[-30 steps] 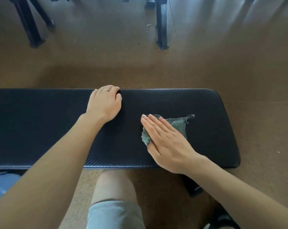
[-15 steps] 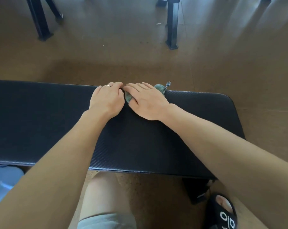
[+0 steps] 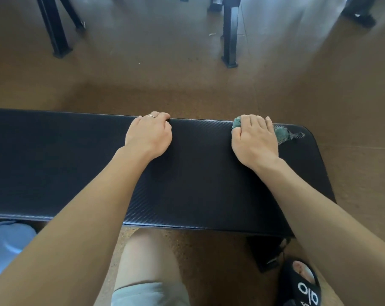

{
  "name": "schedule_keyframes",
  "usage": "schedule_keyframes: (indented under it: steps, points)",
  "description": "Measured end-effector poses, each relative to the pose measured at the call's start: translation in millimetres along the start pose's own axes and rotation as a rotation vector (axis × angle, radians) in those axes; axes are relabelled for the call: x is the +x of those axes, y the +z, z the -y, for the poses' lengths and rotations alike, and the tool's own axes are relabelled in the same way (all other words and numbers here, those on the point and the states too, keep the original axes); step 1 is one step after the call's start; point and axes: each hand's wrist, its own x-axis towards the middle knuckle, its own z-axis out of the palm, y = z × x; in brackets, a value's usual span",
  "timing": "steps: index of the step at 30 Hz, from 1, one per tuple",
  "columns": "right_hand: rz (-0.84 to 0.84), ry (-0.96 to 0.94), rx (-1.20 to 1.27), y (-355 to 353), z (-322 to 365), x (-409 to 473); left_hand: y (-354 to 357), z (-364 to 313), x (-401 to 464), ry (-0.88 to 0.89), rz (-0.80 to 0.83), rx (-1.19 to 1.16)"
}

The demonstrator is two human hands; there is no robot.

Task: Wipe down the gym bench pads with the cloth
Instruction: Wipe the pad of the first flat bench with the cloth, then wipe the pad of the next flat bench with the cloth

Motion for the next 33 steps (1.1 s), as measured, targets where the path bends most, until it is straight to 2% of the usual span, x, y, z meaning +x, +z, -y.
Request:
schedule_keyframes:
  steps: [2, 5, 7, 10, 14, 16, 19, 24, 29, 31, 33]
  points:
    - [0.030, -0.014, -0.010, 7, 29, 6, -2, 0, 3, -0.017, 0.017, -0.059]
    - [0.064, -0.160, -0.015, 20, 92, 15, -10, 5, 5, -0.082, 0.035, -0.302]
    - [0.077, -0.280, -0.023, 30, 139, 18, -20, 13, 1, -0.108, -0.022, -0.399]
    - [0.077, -0.481, -0.068, 48, 188, 17, -30, 29, -6, -0.137, -0.113, -0.403]
    - [0.050, -0.722, -0.110, 50, 190, 16, -33, 31, -6, -0.156, -0.129, -0.406]
    - [0.053, -0.756, -0.043, 45, 172, 14, -30, 19, -4, -0.130, -0.117, -0.395]
    - [0.016, -0.604, 0.051, 33, 126, 17, -24, -6, 0, -0.076, -0.105, -0.372]
    - [-0.068, -0.331, 0.037, 7, 2, 17, -11, -61, -2, 0.011, -0.049, -0.334]
    - [-0.087, -0.326, 0.128, 8, -6, 12, -4, -100, -13, -0.011, 0.050, -0.359]
    - [-0.031, -0.254, 0.313, -10, -6, 11, -12, -109, -22, -0.061, 0.089, -0.383]
    - [0.069, -0.005, 0.614, -42, -6, 20, -28, -122, -30, -0.137, 0.134, -0.444]
